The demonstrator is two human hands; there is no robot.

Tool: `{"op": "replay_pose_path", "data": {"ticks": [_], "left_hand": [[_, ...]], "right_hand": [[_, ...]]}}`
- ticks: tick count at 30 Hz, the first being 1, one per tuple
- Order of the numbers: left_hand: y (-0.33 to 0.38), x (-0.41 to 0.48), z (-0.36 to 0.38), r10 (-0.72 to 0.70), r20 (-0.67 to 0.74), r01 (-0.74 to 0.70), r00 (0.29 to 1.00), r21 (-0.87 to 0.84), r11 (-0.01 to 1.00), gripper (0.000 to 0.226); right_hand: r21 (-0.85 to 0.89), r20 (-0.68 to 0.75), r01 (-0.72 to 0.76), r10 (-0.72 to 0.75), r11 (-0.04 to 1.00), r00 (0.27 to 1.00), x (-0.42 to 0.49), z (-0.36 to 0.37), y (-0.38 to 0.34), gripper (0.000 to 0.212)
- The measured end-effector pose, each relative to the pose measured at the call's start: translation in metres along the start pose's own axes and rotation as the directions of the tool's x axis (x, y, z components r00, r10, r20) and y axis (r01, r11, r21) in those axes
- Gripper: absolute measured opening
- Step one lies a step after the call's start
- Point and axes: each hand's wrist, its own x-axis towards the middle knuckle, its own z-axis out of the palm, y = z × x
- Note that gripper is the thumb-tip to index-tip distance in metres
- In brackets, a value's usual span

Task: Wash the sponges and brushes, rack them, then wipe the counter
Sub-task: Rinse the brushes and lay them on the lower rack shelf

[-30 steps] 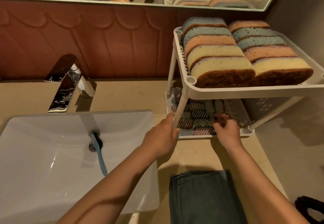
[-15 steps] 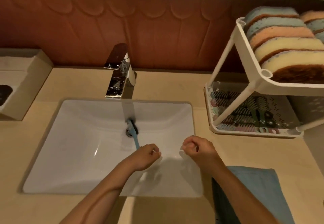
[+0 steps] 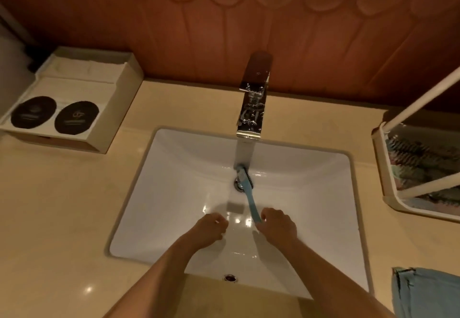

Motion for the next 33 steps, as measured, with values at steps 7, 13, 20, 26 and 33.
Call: {"op": "replay_pose_path", "data": {"ticks": [7, 13, 20, 26, 33], "left_hand": [[-0.008, 0.0, -0.017, 0.065, -0.002, -0.065, 0.998, 0.022, 0.998, 0.01], [-0.007, -0.001, -0.023, 0.097, 0.039, -0.098, 0.995, 0.035, 0.995, 0.018], [0.009, -0.017, -0.006, 0.117, 0.078, -0.114, 0.99, -0.047, 0.992, 0.034], [0.023, -0.035, 0.017, 0.152, -0.043, -0.157, 0.987, -0.191, 0.969, 0.037], [0.032, -0.049, 0.04, 0.093, -0.2, -0.168, 0.975, -0.4, 0.901, 0.016]], "right_hand": [[-0.114, -0.052, -0.054, 0.049, 0.992, 0.997, 0.019, 0.018, -0.008, 0.014], [-0.045, -0.054, -0.074, 0.071, 0.996, 0.996, 0.016, 0.027, -0.015, 0.014], [0.223, -0.141, 0.064, -0.033, 0.973, 0.99, -0.023, 0.027, -0.014, 0.014], [0.188, -0.267, 0.184, -0.13, 0.965, 0.955, -0.073, 0.015, -0.018, 0.016], [-0.052, -0.57, 0.386, -0.345, 0.921, 0.746, -0.092, 0.011, -0.013, 0.067]]}}
